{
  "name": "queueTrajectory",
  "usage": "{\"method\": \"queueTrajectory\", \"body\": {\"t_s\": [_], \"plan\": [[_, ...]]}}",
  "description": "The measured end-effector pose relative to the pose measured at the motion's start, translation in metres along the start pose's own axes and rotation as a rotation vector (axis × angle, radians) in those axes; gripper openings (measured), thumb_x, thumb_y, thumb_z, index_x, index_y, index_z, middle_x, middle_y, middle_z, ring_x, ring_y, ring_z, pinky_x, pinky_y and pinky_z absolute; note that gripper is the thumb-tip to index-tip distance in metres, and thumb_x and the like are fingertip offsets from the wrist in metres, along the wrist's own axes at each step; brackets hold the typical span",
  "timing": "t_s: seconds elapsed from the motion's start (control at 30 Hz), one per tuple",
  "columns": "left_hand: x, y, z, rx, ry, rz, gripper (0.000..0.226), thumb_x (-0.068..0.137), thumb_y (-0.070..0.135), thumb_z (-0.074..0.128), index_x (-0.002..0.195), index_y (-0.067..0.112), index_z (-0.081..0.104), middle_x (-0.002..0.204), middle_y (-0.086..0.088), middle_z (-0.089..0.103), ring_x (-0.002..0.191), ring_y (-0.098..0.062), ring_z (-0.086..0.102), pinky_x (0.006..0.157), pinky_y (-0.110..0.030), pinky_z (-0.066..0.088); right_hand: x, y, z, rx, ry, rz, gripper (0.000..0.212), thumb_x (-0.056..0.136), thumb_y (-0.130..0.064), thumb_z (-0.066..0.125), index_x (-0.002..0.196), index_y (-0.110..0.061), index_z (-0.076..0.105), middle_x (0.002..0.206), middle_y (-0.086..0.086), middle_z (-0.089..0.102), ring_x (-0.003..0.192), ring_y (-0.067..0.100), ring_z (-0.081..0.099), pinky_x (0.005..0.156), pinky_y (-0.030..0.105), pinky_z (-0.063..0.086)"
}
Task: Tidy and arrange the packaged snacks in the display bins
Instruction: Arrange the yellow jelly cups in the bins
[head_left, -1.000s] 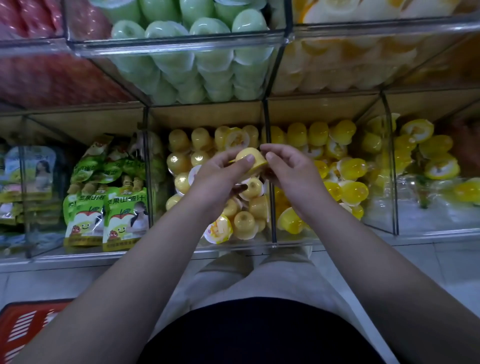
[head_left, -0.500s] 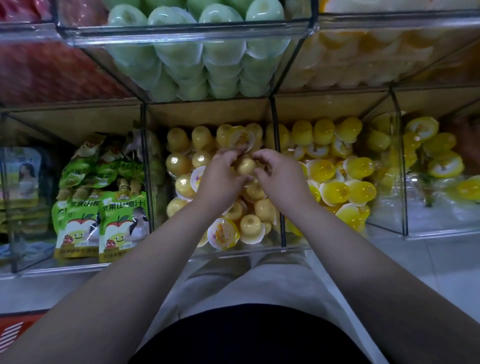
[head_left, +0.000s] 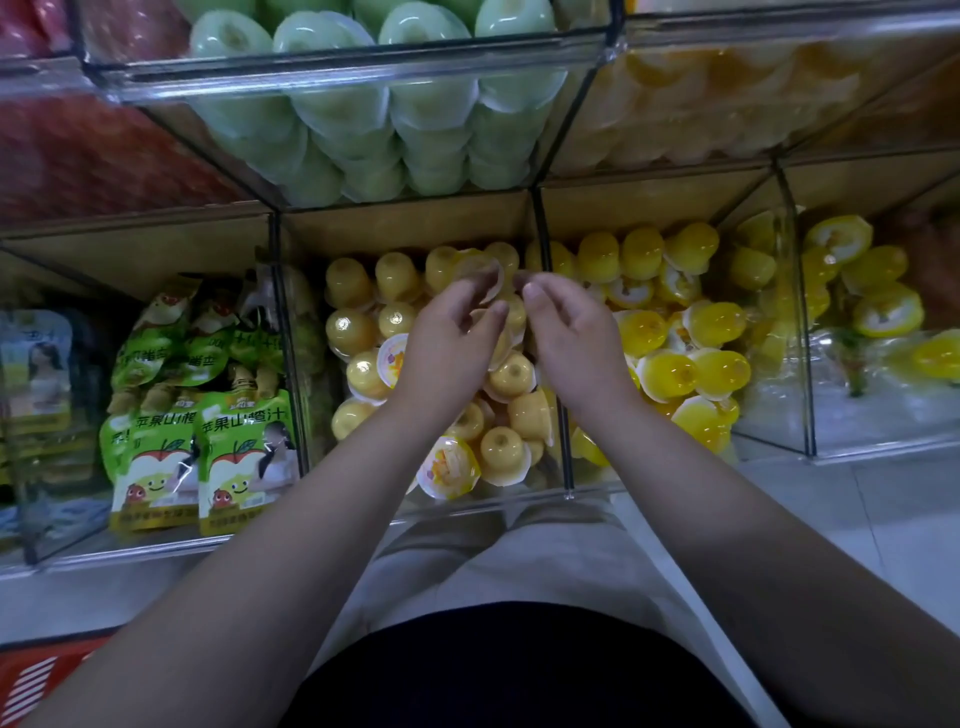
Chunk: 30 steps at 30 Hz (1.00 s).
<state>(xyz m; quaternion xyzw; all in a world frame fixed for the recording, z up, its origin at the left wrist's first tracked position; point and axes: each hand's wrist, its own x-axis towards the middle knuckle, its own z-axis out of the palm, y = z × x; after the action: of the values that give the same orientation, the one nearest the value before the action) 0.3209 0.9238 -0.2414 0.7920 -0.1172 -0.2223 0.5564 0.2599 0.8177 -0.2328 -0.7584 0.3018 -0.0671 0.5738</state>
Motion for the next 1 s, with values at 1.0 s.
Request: {"method": "queueTrajectory", "body": {"t_s": [1.0], "plan": [[-0.010, 0.099, 0.161, -0.584, -0.083, -0.154, 0.048, 0.104, 0.037, 0.031, 0.149, 0.019, 0.035, 0.151, 0.006, 0.041, 0.135, -0.004, 0.039, 0.110, -0.028, 0.032, 0.011, 0.027, -0.161, 0.465, 0.146, 0.004, 0.046, 0.089, -0.040, 0.041, 0.126, -0.017, 0.055, 0.128, 0.000, 0.061, 0.122, 0.005, 0.056, 0.106, 0.027, 0.043]]}}
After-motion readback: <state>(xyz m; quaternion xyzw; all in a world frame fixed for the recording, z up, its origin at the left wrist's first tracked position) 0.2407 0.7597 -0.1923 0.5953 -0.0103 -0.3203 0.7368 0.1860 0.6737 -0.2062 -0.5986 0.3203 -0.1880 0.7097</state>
